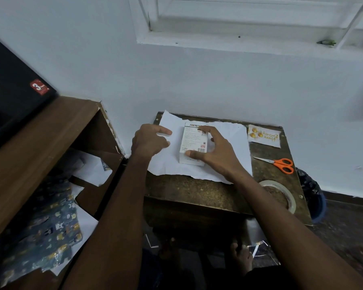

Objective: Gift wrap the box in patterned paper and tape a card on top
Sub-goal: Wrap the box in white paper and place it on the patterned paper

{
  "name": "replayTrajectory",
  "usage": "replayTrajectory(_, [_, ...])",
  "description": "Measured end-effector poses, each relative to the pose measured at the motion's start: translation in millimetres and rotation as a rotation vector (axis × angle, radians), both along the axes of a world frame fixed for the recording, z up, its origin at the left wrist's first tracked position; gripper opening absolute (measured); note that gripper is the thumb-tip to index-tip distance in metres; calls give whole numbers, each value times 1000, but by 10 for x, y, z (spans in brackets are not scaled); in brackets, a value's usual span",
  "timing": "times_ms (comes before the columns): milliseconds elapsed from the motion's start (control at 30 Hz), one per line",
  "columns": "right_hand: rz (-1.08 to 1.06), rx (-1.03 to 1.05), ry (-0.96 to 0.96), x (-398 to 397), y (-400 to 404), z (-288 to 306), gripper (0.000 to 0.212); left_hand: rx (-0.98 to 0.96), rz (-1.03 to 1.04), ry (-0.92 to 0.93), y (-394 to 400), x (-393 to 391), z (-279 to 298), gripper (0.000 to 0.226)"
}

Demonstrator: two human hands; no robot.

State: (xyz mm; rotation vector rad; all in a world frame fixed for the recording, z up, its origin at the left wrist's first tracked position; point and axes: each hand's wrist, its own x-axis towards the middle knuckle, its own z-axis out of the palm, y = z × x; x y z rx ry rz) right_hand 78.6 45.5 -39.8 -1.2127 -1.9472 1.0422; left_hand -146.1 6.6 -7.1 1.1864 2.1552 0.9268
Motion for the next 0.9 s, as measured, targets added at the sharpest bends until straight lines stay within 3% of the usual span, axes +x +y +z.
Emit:
replayTrajectory(100, [2,2,17,-30,10,19,78,-27,-122,-4,11,52,4,41])
replayTrajectory(233, [35,44,-92,-43,69,-23,105,-18,-192,26,51,144,36,58])
replayTrajectory(400, [20,124,-92,0,99,-15,86,8,-284,67,84,199,137,71])
replayTrajectory(900, [8,83,-134,56,163,14,82,121,-279,107,121,442,150,74])
